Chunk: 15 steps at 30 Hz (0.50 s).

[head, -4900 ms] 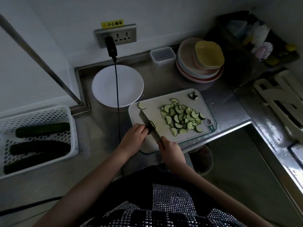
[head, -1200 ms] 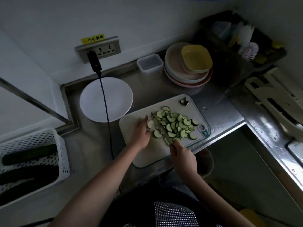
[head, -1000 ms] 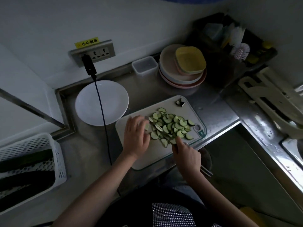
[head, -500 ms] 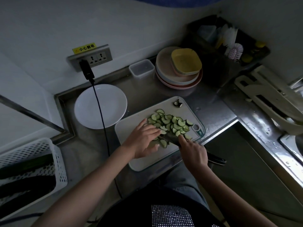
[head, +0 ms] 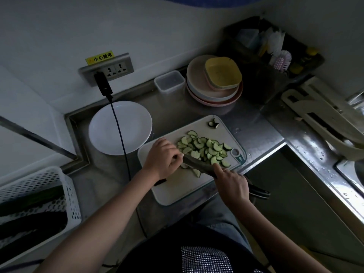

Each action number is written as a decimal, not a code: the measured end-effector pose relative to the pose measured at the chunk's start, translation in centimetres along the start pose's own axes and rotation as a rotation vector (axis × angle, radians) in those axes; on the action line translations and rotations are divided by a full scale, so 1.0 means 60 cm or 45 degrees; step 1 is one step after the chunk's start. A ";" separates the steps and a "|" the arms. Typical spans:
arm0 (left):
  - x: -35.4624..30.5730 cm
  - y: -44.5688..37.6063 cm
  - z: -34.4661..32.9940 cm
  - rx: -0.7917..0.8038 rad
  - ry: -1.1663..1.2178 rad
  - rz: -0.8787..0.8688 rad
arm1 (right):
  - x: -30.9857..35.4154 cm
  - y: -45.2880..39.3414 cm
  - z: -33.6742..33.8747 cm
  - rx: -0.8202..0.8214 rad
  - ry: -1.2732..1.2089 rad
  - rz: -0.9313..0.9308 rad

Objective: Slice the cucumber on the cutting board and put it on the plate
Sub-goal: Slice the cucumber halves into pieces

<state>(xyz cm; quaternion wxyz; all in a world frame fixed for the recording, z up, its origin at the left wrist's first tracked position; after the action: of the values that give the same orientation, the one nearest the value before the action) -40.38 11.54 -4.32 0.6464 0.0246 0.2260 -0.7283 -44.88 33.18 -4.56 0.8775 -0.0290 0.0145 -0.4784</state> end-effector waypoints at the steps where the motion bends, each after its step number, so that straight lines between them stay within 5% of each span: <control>1: 0.001 0.003 -0.002 0.030 -0.011 0.001 | 0.000 -0.001 0.002 0.002 0.010 0.006; 9: 0.001 -0.004 -0.035 0.442 0.020 0.123 | 0.008 -0.001 0.009 -0.013 0.001 0.054; 15: 0.023 0.052 0.008 -0.215 0.190 0.447 | 0.004 0.004 0.008 0.183 -0.073 -0.063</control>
<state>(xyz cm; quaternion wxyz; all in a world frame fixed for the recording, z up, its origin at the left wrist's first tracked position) -37.53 9.88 -5.29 0.7447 0.0632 0.3256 -0.5792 -44.52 33.11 -4.13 0.8653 0.0199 -0.0459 -0.4988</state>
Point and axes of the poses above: each hand's wrist, its own y-axis away from the middle knuckle, its own z-axis out of the back of the hand, x = y × z, the point moved 3 cm from there along -y, towards the middle knuckle, and after that the axes turned 7 degrees about -z, right-handed, at the moved point
